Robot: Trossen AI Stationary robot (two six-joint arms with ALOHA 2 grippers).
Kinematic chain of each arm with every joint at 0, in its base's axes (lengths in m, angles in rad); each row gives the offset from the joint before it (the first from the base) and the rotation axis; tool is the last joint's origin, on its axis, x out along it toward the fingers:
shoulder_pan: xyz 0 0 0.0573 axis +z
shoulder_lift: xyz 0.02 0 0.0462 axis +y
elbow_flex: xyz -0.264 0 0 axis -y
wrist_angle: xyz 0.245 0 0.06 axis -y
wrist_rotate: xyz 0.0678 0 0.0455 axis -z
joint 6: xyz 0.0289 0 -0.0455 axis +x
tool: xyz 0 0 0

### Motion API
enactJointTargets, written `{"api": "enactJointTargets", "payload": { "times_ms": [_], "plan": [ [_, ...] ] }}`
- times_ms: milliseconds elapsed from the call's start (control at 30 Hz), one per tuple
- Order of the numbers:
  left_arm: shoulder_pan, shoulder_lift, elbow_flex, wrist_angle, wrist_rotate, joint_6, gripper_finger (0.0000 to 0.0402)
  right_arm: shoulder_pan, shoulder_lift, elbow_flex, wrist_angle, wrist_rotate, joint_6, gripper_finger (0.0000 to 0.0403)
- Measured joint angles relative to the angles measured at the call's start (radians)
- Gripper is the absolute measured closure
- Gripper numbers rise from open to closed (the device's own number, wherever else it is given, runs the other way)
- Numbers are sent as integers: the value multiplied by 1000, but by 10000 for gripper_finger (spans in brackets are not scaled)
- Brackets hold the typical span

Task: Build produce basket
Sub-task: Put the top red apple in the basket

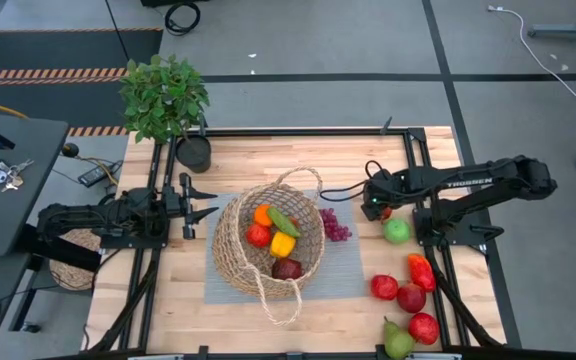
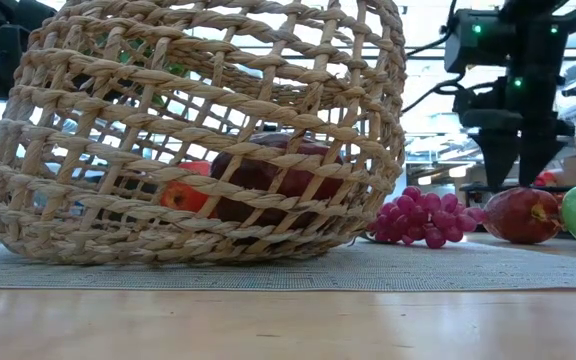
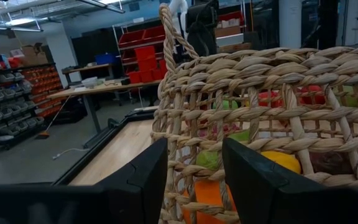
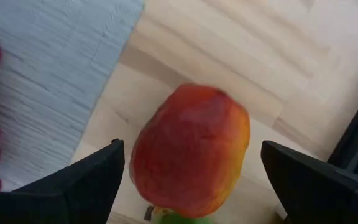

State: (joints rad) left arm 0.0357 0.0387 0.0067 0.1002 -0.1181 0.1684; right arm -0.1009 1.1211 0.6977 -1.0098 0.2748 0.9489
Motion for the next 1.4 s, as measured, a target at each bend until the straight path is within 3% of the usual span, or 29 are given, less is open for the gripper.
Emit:
{"api": "enactJointTargets", "payload": {
  "times_ms": [367, 700, 1100, 1400],
  "plan": [
    [0, 0, 0, 1, 0, 0, 241, -3, 4, -133, 162, -57, -15, 23],
    [0, 0, 0, 1, 0, 0, 241, -15, 5, -140, 177, -70, -70, 59],
    [0, 0, 0, 1, 0, 0, 241, 3, 5, -141, 277, -70, -136, 59],
    [0, 0, 0, 1, 0, 0, 241, 65, -1, 52, 301, -4, -253, 59]
  ]
}}
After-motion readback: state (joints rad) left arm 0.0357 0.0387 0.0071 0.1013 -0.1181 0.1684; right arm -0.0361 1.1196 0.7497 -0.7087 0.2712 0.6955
